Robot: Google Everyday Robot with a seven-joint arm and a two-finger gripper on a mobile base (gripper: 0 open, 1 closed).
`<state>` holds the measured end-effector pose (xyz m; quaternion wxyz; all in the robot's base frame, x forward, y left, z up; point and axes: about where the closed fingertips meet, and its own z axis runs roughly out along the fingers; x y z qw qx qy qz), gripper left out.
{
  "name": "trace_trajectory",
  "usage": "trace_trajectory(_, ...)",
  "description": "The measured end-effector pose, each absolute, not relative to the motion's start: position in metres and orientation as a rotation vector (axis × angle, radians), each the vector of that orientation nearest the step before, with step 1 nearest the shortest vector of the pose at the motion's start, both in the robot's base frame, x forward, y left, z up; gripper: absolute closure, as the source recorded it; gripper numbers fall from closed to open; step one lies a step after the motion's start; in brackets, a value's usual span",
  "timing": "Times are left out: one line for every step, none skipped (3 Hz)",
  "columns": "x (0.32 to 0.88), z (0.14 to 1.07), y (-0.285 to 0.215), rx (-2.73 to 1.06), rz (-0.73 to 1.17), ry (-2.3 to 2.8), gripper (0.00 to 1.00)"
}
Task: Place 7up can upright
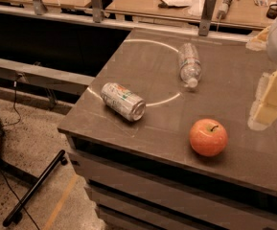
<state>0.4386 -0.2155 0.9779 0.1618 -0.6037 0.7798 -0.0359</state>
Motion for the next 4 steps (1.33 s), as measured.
trace_trajectory(0.439, 0.978, -0.215, -1.723, -0.103, 2.225, 0.00)
trace_trajectory(0.455, 0.984, -0.175, -1.819, -0.087, 2.138, 0.00)
trace_trajectory(0.479, 0.984, -0.125, -1.908, -0.029, 2.061, 0.00)
trace_trajectory(0.499, 0.975, -0.072, -1.996, 0.004, 2.019, 0.00)
